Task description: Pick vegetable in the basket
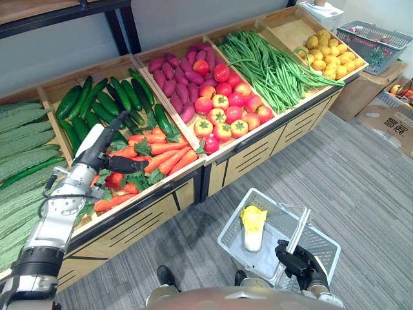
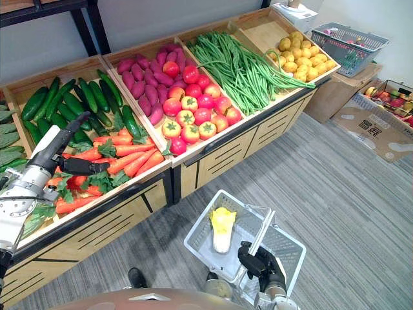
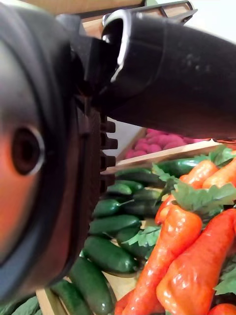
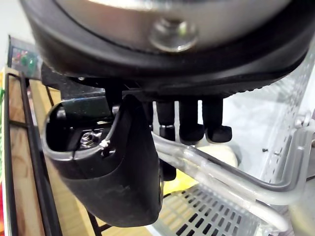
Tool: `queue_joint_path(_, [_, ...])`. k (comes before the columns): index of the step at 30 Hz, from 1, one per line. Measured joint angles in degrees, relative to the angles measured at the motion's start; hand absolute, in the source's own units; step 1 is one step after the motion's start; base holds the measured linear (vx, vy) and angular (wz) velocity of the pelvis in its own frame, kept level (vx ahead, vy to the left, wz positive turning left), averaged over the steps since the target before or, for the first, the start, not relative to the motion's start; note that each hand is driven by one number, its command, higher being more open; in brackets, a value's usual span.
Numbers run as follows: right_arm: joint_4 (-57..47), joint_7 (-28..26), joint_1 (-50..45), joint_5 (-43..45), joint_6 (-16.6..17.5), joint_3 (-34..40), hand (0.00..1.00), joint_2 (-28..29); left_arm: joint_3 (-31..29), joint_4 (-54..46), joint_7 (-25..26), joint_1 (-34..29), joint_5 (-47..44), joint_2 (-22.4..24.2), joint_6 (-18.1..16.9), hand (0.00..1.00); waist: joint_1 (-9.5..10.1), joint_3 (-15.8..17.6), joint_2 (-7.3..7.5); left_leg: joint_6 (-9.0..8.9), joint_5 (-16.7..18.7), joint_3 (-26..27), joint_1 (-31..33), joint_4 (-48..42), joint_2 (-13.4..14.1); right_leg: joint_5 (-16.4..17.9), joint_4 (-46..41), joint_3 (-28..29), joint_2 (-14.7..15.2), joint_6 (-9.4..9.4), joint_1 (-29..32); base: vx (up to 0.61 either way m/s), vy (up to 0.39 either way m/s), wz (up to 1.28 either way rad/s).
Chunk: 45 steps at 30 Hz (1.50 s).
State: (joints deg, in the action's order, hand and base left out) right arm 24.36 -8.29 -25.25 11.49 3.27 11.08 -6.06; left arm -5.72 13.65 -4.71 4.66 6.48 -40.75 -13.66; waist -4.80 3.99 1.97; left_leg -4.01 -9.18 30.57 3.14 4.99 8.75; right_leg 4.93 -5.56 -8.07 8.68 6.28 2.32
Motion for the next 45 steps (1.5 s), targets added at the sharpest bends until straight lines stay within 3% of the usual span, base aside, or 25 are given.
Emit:
queue_joint_path(14, [-0.09, 0.15, 0.56, -0.02, 0.89, 0.01, 0.0, 0.0, -2.06, 2.53, 0.91, 0.0, 2.86, 2.66, 0.31, 1.0, 0.12, 2.77, -0.29, 0.01, -0.01, -0.21, 0.38, -0.05, 0.02, -0.21, 0.56, -0.24, -0.08, -0.05, -0.02, 0.0, 0.001, 0.0])
queue_joint_path(24, [-2.43, 0.09, 2.01, 0.07, 1.01, -0.02, 0.0, -0.54, -2.04, 4.63, 1.0, 0.66, 3.44, 2.09, 0.48, 1.0, 0.13, 5.14, -0.61, 0.42, -0.3, 1.38, 4.26, -0.16, 0.08, -0.62, -1.33, 1.64, -0.11, -0.03, 5.72, 0.03, 0.013, -0.09])
queue_joint_path(30, [-2.69, 0.18, 4.15, 0.13, 1.28, -0.55, 0.0, -1.38, -2.23, 6.55, 2.79, 4.19, 2.99, 1.65, 0.23, 1.0, 0.66, 8.08, -1.08, 0.58, -0.38, 2.59, 6.51, -0.17, 0.12, -1.12, -1.54, 2.89, -0.17, -0.02, 8.95, 0.02, 0.016, -0.1])
queue_joint_path(38, [-2.73, 0.23, 5.03, 0.17, 2.09, -0.56, 0.0, -1.7, -6.3, 6.6, 4.52, 4.35, 2.56, 1.64, 0.07, 1.0, 0.3, 10.14, -1.08, 0.54, -0.29, 3.3, 7.54, -0.19, 0.5, -1.19, -1.59, 3.66, -0.59, -0.13, 10.4, 0.05, 0.004, -0.05])
queue_joint_path(39, [-2.73, 0.23, 5.23, 0.18, 2.2, -0.56, 0.0, -1.8, -6.65, 6.59, 4.99, 4.36, 2.57, 1.64, -0.01, 0.0, 0.32, 10.59, -1.1, 0.53, -0.28, 3.46, 7.53, -0.19, 0.58, -1.21, -1.6, 3.76, -0.66, -0.15, 10.51, 0.03, 0.004, -0.05])
queue_joint_path(45, [-2.73, 0.23, 5.93, 0.1, 2.27, -0.57, 0.0, -2.25, -9.24, 6.67, 6.53, 4.44, 3.38, 1.63, 0.0, 0.0, 0.39, 11.88, -1.4, 0.35, 1.0, 4.09, 7.5, -2.35, 1.27, -1.21, -1.93, 4.39, -0.75, -0.17, 10.33, 0.04, 0.004, -0.07])
